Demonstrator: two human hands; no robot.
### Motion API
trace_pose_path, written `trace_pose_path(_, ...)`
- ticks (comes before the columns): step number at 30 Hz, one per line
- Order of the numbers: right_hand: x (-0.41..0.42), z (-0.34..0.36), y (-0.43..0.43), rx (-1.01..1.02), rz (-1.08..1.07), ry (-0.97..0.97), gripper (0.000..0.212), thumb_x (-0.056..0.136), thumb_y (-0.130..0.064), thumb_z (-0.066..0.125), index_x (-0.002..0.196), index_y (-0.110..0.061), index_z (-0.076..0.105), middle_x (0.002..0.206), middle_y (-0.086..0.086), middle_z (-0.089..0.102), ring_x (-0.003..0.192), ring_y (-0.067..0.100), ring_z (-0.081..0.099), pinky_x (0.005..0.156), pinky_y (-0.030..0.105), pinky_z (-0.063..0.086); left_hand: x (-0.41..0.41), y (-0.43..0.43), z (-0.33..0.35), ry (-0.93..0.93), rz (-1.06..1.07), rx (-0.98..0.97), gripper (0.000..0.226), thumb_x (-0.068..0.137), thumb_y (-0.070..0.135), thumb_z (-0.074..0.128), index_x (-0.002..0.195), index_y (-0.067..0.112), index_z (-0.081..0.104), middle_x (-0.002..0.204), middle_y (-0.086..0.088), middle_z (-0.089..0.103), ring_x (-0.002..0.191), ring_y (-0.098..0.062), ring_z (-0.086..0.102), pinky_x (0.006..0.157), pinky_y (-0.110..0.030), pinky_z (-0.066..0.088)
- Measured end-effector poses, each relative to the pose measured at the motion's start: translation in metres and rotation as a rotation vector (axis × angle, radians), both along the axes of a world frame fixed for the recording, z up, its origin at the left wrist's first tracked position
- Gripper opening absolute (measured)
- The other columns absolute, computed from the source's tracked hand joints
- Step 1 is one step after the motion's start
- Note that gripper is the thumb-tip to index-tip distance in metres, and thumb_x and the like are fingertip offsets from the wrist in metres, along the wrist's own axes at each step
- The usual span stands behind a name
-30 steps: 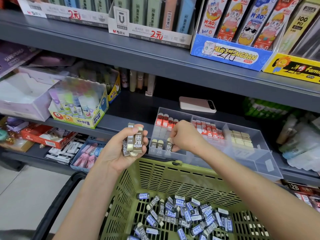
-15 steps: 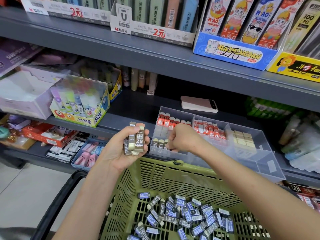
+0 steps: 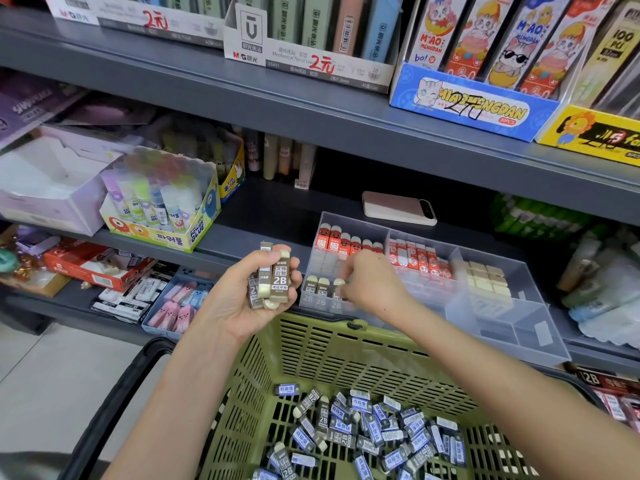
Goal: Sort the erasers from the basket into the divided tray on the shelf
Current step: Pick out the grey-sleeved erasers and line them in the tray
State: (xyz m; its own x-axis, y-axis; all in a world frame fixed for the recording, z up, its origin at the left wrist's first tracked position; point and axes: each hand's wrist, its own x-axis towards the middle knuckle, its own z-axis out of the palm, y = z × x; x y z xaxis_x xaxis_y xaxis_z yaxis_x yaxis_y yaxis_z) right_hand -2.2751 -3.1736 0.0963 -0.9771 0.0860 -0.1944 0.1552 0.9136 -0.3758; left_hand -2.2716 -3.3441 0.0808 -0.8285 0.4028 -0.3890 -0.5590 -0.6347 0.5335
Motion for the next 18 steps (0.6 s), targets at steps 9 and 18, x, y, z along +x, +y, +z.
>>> trace_pose_path(9, -0.003, 0.015, 0.005, -0.036, 0.098, -0.199, 0.029, 0.088, 0.008, 0.044, 0.11, 0.004, 0.061, 0.1, 0.015, 0.066, 0.095, 0.027, 0.062, 0.082, 0.036, 0.053, 0.0, 0.001, 0.0, -0.013, 0.012, 0.005, 0.021, 0.068, 0.012, 0.064, 0.088, 0.006, 0.064, 0.075, -0.01, 0.067, 0.059, -0.018, 0.064, 0.044, -0.024, 0.051)
trace_pose_path(18, 0.028, 0.047, -0.027, -0.22, 0.389, 0.28, 0.039, 0.083, -0.052, 0.058, 0.115, -0.03, 0.062, 0.088, -0.01, 0.058, 0.077, 0.005, 0.052, 0.071, 0.029, 0.046, 0.0, 0.003, 0.002, 0.011, 0.002, 0.0, 0.023, 0.06, 0.016, 0.071, 0.079, 0.006, 0.066, 0.071, -0.008, 0.067, 0.054, -0.015, 0.064, 0.048, -0.025, 0.054)
